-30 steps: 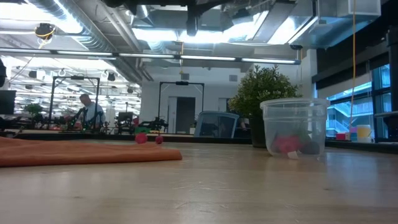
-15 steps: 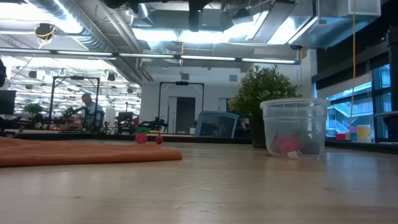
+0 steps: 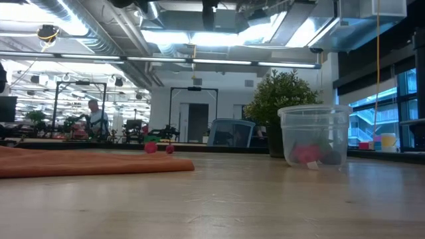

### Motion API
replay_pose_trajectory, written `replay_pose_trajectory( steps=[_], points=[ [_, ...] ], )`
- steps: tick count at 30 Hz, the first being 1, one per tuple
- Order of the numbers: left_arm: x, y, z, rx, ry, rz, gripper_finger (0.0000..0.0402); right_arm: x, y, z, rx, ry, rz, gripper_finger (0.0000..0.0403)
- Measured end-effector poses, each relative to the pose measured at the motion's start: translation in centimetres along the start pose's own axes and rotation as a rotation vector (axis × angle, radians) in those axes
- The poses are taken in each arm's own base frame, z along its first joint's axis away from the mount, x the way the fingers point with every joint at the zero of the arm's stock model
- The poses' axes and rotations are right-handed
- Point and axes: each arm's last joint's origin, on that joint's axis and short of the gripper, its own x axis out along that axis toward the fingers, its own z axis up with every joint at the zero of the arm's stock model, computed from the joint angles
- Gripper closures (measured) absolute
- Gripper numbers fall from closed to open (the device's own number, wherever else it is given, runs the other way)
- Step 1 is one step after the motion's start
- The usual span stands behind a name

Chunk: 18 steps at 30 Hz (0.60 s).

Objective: Pick and placing Produce into tupperware
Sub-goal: Put the blackberry into the transparent container

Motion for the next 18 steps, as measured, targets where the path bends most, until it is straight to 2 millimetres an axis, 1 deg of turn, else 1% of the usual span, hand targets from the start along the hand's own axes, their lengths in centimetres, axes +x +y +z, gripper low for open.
replay_pose_trajectory(
  steps=[3, 11, 15, 18],
  points=[
    [-0.02, 0.13, 0.12, 0.001, -0.003, 0.003, 0.0288, 0.00, 0.01, -0.02, 0.008, 0.002, 0.000, 0.0303],
    [-0.04, 0.24, 0.15, 0.013, 0.003, 0.004, 0.0265, -0.01, 0.04, -0.09, 0.067, 0.009, 0.003, 0.0304],
    [-0.04, 0.17, 0.09, 0.052, 0.027, -0.026, 0.0258, -0.01, 0.07, -0.08, 0.067, 0.009, 0.005, 0.0305],
    [-0.05, 0.11, 0.08, 0.054, 0.044, -0.049, 0.0243, -0.01, 0.08, -0.09, 0.067, 0.008, 0.008, 0.0305]
  ],
)
